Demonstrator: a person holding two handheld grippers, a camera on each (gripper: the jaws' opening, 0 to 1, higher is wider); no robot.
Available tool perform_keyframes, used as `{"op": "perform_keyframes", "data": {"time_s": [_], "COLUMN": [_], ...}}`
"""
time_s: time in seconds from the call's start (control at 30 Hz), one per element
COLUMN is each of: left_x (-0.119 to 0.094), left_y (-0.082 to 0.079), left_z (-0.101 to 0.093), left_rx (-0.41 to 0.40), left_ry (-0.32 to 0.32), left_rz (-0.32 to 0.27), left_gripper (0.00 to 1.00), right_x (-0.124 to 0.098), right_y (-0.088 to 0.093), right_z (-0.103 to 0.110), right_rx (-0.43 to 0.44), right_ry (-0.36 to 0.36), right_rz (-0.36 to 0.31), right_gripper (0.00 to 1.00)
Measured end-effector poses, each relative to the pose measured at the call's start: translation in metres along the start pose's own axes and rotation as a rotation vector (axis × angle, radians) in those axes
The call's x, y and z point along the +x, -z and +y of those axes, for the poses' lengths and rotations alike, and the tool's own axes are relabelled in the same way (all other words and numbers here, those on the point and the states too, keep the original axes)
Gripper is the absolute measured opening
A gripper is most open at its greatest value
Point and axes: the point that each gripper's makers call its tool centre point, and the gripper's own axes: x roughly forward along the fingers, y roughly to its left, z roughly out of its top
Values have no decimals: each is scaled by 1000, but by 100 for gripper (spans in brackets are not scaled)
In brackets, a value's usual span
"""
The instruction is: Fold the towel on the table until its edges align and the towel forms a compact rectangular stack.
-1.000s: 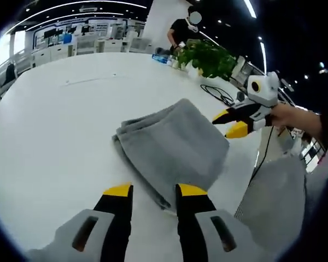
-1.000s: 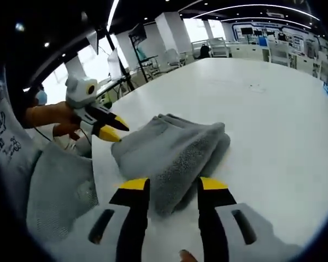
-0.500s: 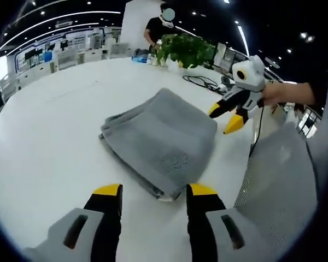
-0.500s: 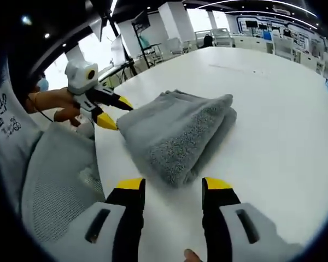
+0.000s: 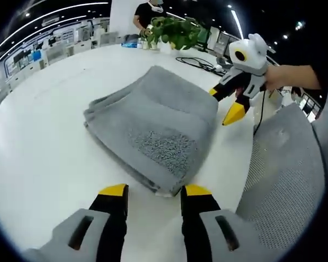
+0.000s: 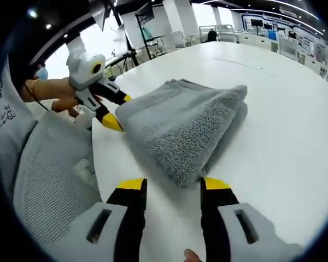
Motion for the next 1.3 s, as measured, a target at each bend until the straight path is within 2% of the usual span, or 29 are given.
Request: {"op": "perform_keyframes", "data": {"time_s": [0.27,0.37,0.5,0.87,1.17,1.3], "left_x": [4,3,5,17,26,31], "left_y": [-2,-6,-10,-33,-48,-56], "left_z": [-3,4,14,51,77,90], "left_rx": [17,24,6,42,21,27], "left_ry": [19,-12,-12,-2,-5,-35], "left_rz": [-8,-24,-32,-36,-53,-58], "left_gripper": [24,21,20,19,18,18], "right_x": [3,5,8,17,26,31], "right_y": [0,-3,-10,-35,-55,-62], "right_z": [-8,-12,-21,-52,-80,-89], "right_rx": [-23,-31,-20,20,50,60], "right_ry": [25,30,46,80,107,107], "right_rz": [7,3,-13,-52,-90,-107], "right_gripper": [27,24,22,23,23,23]}}
